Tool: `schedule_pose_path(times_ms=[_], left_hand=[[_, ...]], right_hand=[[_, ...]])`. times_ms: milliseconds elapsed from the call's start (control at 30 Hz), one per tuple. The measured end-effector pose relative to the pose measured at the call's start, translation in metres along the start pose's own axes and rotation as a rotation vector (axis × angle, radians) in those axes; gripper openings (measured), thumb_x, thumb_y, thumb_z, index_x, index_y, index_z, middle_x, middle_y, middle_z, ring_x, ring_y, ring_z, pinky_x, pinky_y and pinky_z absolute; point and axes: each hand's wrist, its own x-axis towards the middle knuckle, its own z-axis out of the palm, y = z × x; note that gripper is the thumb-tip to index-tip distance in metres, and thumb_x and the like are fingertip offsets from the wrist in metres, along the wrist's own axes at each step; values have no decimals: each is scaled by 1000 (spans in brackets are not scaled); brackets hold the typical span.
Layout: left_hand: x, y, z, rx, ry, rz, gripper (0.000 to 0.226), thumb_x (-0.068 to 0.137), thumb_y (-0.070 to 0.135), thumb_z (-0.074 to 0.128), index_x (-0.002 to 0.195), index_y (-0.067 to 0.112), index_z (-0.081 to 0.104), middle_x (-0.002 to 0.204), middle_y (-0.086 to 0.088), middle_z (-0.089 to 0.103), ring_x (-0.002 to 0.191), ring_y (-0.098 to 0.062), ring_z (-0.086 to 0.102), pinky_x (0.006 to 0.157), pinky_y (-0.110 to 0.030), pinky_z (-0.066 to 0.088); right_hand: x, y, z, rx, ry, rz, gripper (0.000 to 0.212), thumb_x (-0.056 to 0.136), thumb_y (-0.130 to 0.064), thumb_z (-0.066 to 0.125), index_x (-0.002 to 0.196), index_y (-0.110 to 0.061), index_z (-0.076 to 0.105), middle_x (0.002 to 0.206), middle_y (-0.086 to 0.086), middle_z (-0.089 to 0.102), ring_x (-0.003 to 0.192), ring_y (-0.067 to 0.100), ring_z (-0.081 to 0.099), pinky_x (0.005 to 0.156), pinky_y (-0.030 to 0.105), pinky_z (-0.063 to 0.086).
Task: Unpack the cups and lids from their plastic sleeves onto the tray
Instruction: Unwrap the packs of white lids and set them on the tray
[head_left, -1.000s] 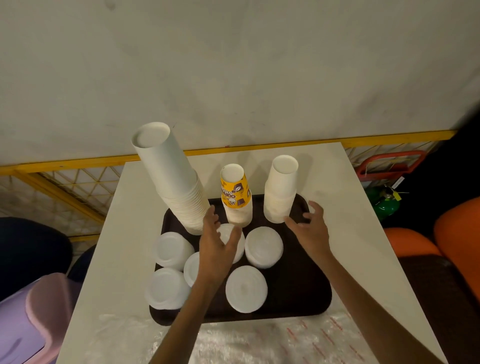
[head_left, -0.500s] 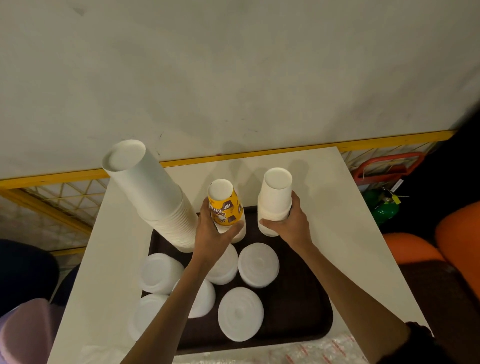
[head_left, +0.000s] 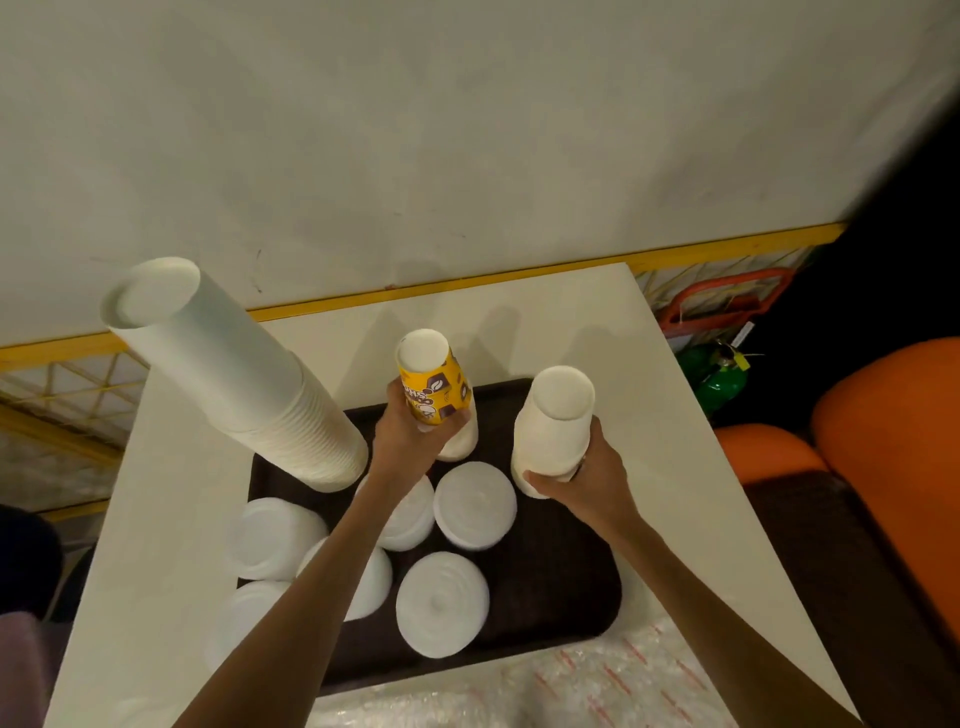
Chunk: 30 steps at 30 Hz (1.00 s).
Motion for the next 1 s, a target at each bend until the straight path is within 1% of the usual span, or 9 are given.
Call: schedule_pose_path(times_ms=[100,200,300,433,567,667,800,900,1000], left_hand=[[1,7,12,-5,-44,7,76,79,25,75,139,12,31,133,-5,55,118,-22,56,89,-27,45],[1,12,24,9,-108,43,75,79,27,75,139,13,31,133,-5,55,118,-21,55,89,-27,46],[-3,19,34,28,-186,82,75,80,29,74,139,13,31,133,-4,54,117,-19,55,87,-23,45],[-9,27,47,47,-264,126,72,79,30,75,136,13,34,130,-3,56,117,-19,56,90,-27,47],[-20,35,58,46,-353,127,76,79,29,76,139,15,33,133,-3,55,120,-20,54,101,-39,46],[-26,38,62,54,-400,118,78,78,29,76,141,17,31,134,-2,54,121,-21,53,103,-41,44],[-31,37,60,70,-423,99,80,77,28,77,141,18,31,134,-2,54,120,-21,54,103,-41,44],[-37,35,59,86,-452,108,79,76,27,78,140,17,32,134,-3,55,120,-22,54,103,-42,45],[-44,34,58,98,-466,120,79,76,27,78,140,15,32,133,-4,55,120,-23,55,102,-42,45]], right_hand=[[-22,3,-3,-5,-6,-19,91,61,-26,88,135,-25,35,125,-8,52,121,16,51,93,26,44],[-44,7,-7,-11,-13,-17,90,62,-27,88,129,-38,29,125,-11,49,120,12,48,95,26,43],[-63,8,-11,-16,-21,-13,86,59,-32,86,121,-45,29,123,-15,47,115,6,45,93,19,40],[-81,16,-13,-65,-15,-35,85,59,-26,89,119,-43,31,118,-21,45,111,3,45,84,0,32],[-92,22,-13,-126,9,-77,85,59,-31,88,122,-38,32,120,-15,46,112,5,46,86,1,32],[-97,19,-15,-124,-1,-46,84,61,-25,89,120,-39,31,121,-14,45,112,4,43,86,-3,29],[-104,15,-18,-109,-33,-16,79,66,-26,86,119,-40,29,124,-10,47,114,4,43,96,19,38],[-109,13,-19,-117,-40,4,79,66,-27,86,117,-44,28,123,-14,44,114,4,42,97,20,38],[-114,11,-20,-137,-34,-1,78,66,-27,86,117,-41,29,129,-4,50,114,5,42,99,24,40]])
